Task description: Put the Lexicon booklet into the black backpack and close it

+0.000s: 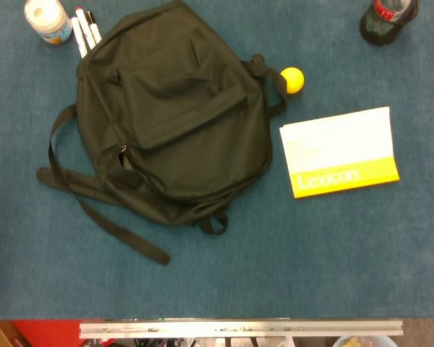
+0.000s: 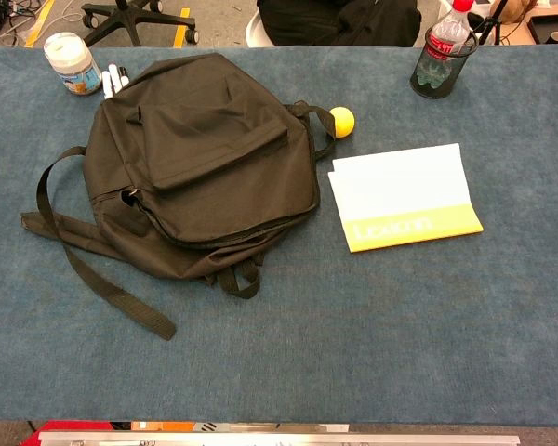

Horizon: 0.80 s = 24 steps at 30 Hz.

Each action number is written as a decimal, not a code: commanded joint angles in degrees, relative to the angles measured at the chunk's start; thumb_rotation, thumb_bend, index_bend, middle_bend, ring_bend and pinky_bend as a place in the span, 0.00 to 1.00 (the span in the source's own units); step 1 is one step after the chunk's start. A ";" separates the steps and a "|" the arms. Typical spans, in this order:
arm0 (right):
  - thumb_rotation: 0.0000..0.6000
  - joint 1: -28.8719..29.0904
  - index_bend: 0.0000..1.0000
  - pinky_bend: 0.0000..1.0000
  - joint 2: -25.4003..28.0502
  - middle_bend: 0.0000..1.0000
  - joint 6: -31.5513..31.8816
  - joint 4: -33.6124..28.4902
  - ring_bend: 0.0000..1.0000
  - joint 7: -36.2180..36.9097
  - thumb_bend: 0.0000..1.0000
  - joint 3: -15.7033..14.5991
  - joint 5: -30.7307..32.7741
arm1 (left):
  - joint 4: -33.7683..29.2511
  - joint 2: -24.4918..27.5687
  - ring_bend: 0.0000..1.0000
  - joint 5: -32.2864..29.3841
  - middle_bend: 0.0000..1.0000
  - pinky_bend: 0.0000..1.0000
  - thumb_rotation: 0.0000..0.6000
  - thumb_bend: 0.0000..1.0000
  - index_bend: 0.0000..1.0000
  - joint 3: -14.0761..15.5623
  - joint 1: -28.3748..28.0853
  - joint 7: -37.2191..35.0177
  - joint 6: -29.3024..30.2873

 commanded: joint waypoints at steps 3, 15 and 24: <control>1.00 1.72 0.09 0.16 0.85 0.20 -3.62 -0.84 0.07 -1.06 0.00 -0.84 -1.37 | -0.25 0.13 0.13 0.11 0.19 0.24 1.00 0.26 0.21 0.27 0.06 0.20 -0.14; 1.00 11.36 0.13 0.22 -5.17 0.24 -21.09 3.93 0.09 -3.86 0.00 -1.87 -1.41 | -1.14 1.21 0.13 0.81 0.19 0.24 1.00 0.26 0.21 1.18 1.11 -1.19 1.18; 1.00 16.16 0.13 0.22 -13.69 0.24 -28.50 10.84 0.09 -7.46 0.02 -1.46 1.61 | -0.99 -1.74 0.13 -0.67 0.19 0.24 1.00 0.26 0.21 0.40 1.27 -0.36 1.11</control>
